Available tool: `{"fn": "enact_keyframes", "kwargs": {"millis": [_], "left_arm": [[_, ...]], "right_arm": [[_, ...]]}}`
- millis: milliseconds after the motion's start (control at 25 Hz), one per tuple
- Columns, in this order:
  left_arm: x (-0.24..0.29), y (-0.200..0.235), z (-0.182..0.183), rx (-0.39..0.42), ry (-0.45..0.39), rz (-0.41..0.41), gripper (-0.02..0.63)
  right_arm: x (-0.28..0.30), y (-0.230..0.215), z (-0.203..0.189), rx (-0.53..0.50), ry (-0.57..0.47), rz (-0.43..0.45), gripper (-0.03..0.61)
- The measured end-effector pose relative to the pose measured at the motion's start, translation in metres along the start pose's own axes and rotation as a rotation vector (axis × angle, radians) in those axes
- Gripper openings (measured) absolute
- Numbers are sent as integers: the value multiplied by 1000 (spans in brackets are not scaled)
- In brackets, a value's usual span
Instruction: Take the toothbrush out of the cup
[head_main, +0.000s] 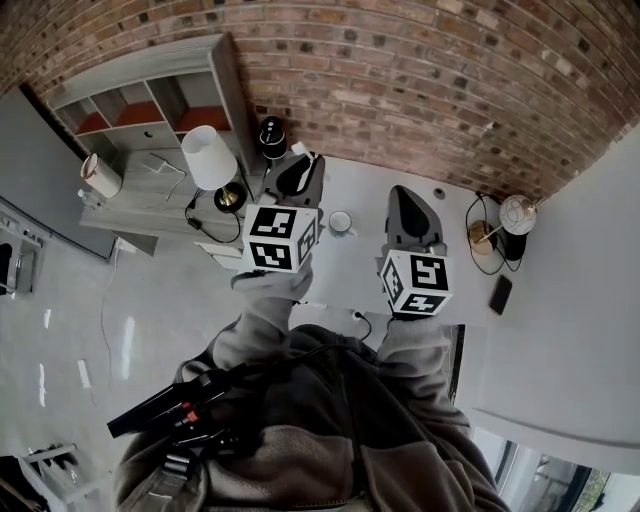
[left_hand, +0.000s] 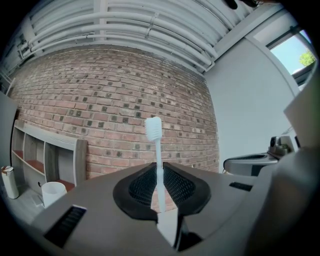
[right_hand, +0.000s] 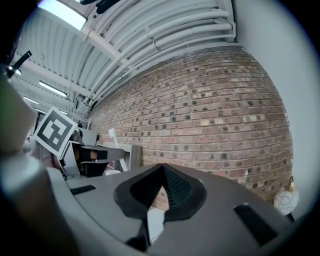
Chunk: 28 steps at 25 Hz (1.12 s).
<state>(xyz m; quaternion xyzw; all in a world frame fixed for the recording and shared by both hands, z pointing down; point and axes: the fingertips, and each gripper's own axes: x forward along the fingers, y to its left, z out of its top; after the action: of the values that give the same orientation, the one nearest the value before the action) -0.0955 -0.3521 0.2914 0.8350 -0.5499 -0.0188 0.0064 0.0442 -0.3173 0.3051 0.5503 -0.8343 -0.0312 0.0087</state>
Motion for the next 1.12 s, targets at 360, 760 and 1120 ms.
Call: {"fn": "enact_keyframes", "kwargs": {"millis": [360, 760, 1120], "left_arm": [[-1, 2, -4, -3, 4, 3, 46], [5, 1, -7, -12, 6, 3, 46], [4, 5, -9, -17, 6, 13, 46]], "right_arm": [[1, 1, -4, 4, 3, -2, 0], [1, -4, -3, -15, -4, -10, 0], [4, -1, -4, 6, -11, 0, 0]]}}
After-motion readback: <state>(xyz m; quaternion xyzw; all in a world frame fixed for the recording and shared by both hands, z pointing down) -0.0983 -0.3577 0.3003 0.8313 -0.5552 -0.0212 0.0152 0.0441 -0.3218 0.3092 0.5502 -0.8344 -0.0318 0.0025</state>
